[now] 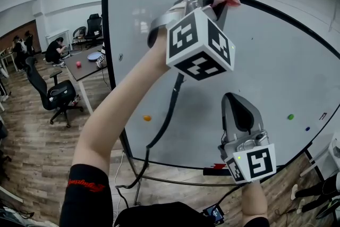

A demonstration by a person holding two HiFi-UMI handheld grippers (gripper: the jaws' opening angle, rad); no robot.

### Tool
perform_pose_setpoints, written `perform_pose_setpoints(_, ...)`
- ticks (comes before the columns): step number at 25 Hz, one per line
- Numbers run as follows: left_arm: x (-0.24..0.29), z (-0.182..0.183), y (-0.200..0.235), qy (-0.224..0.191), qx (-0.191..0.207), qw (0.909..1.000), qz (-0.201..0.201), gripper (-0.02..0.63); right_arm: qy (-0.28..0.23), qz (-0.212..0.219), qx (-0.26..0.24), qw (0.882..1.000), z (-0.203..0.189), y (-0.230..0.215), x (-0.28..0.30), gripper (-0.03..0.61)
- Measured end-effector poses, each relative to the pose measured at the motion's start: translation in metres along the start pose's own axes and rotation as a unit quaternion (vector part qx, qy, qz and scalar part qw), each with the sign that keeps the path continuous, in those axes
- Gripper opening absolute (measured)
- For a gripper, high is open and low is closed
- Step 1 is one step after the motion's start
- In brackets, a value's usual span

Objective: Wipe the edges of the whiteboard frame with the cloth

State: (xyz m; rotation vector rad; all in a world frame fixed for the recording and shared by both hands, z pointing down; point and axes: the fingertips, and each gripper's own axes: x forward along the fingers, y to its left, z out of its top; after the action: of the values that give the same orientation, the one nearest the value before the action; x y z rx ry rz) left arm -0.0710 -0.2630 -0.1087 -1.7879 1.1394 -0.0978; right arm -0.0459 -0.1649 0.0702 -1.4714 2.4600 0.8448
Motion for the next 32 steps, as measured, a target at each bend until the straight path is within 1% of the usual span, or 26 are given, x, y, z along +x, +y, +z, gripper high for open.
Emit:
perform_pose_setpoints(3, 0.002, 0.003, -0.004, 0.001, 0.001, 1.0000, 0.000, 0.021, 0.000, 0.001, 0.002, 1.000, -0.003, -0.005, -0.002, 0.002)
perform_pose_setpoints(8, -0.006, -0.010, 0.010, 0.001, -0.002, 1.0000, 0.004, 0.021, 0.001, 0.006, 0.003, 1.000, -0.007, 0.008, 0.010, 0.002)
perform_pose_setpoints(15, -0.007, -0.016, 0.014, 0.003, -0.001, 0.9999, 0.010, 0.021, 0.001, 0.009, 0.006, 1.000, -0.010, 0.005, 0.015, 0.002)
perform_pose_setpoints(20, -0.022, -0.027, 0.026, 0.005, 0.001, 0.9999, 0.013, 0.021, 0.001, 0.014, 0.008, 1.000, -0.012, 0.026, 0.023, 0.002)
perform_pose_setpoints(24, -0.019, -0.028, 0.025, 0.007, 0.005, 0.9998, 0.016, 0.021, 0.000, 0.019, 0.013, 1.000, -0.018, 0.024, 0.023, 0.002)
perform_pose_setpoints(28, -0.037, -0.048, 0.043, 0.008, 0.004, 0.9998, 0.020, 0.021, -0.002, 0.019, 0.014, 1.000, -0.017, 0.048, 0.038, 0.002)
perform_pose_setpoints(32, -0.045, -0.054, 0.054, 0.011, 0.006, 0.9997, 0.023, 0.021, -0.004, 0.020, 0.018, 1.000, -0.015, 0.058, 0.044, 0.002)
